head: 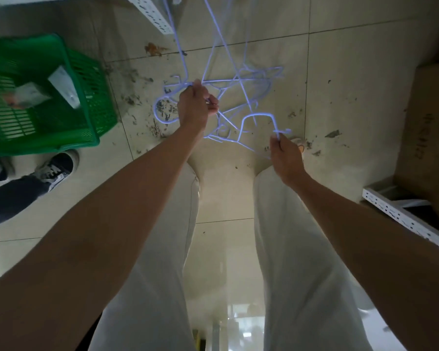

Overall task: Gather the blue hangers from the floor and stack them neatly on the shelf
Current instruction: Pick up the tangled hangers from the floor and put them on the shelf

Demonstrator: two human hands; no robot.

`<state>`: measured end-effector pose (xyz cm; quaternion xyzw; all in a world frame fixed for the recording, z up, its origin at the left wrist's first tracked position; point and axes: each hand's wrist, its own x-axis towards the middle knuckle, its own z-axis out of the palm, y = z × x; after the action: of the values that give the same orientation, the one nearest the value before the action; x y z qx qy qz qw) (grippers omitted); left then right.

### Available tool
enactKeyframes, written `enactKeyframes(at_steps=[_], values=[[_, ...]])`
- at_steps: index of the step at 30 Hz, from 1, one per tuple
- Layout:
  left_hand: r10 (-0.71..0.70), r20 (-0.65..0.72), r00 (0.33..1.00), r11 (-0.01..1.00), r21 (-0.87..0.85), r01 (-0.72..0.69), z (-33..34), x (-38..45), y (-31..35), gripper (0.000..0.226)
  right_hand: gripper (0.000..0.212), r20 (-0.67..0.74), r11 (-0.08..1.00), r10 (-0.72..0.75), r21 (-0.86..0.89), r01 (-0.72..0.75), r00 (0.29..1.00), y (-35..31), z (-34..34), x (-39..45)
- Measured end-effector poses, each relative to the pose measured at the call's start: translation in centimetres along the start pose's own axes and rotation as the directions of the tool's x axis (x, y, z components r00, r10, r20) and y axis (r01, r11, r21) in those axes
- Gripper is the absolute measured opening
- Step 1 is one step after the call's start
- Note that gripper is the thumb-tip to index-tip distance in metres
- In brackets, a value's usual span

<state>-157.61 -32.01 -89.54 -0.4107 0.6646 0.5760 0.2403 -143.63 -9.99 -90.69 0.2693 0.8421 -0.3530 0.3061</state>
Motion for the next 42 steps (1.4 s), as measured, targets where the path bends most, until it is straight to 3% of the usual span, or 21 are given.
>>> enactKeyframes(at_steps=[8, 13, 19, 24, 26, 29, 34, 36, 38, 40, 42], values=[[0.021, 0.027, 0.999, 0.999, -0.025, -0.02, 0.1, -3.1, 0.6, 0.04, 0.044, -0.027, 0.987, 0.116, 0.118, -0.112, 0.993, 1.1, -0.8, -3.4], [0.196, -0.007, 0.981, 0.979, -0.052, -0.196, 0.4, -6.9, 3.8, 0.043, 0.049, -0.014, 0.985, 0.143, 0.097, -0.141, 0.99, 0.4, -3.2, -4.2], [0.349, 0.008, 0.937, 0.936, 0.041, -0.349, 1.5, -11.1, 8.2, 0.043, 0.044, -0.138, 0.979, 0.087, 0.195, -0.059, 0.987, -1.7, -8.1, -5.4], [0.29, -0.112, 0.951, 0.956, -0.022, -0.294, 1.9, -14.1, 11.1, 0.031, 0.043, -0.185, 0.927, 0.148, 0.368, -0.071, 0.972, -3.2, -13.3, -6.0], [0.333, -0.111, 0.937, 0.943, 0.04, -0.33, 1.8, -15.9, 11.9, 0.033, 0.044, -0.238, 0.922, 0.15, 0.383, -0.049, 0.96, -4.0, -15.5, -7.3], [0.433, -0.016, 0.901, 0.867, 0.279, -0.412, 1.1, -18.9, 13.1, 0.039, 0.045, -0.384, 0.942, 0.126, 0.336, 0.012, 0.915, -6.2, -19.5, -10.1], [0.49, 0.122, 0.863, 0.778, 0.384, -0.496, 0.2, -24.1, 17.1, 0.037, 0.046, -0.473, 0.904, 0.056, 0.398, 0.157, 0.879, -9.8, -26.2, -17.0], [0.521, 0.199, 0.83, 0.78, 0.284, -0.558, 0.1, -26.8, 19.5, 0.031, 0.045, -0.509, 0.861, 0.026, 0.448, 0.239, 0.86, -11.0, -28.8, -20.5], [0.503, 0.284, 0.816, 0.814, 0.161, -0.558, 0.1, -29.0, 22.0, 0.026, 0.044, -0.535, 0.751, 0.083, 0.588, 0.3, 0.84, -11.8, -31.3, -24.0], [0.37, 0.404, 0.836, 0.901, 0.061, -0.429, -0.1, -31.3, 23.8, 0.024, 0.043, -0.527, 0.577, 0.206, 0.746, 0.333, 0.824, -12.3, -32.9, -28.0], [0.255, 0.526, 0.811, 0.945, 0.043, -0.325, -0.6, -34.0, 24.8, 0.025, 0.041, -0.475, 0.4, 0.353, 0.855, 0.329, 0.806, -12.5, -32.9, -31.7]])
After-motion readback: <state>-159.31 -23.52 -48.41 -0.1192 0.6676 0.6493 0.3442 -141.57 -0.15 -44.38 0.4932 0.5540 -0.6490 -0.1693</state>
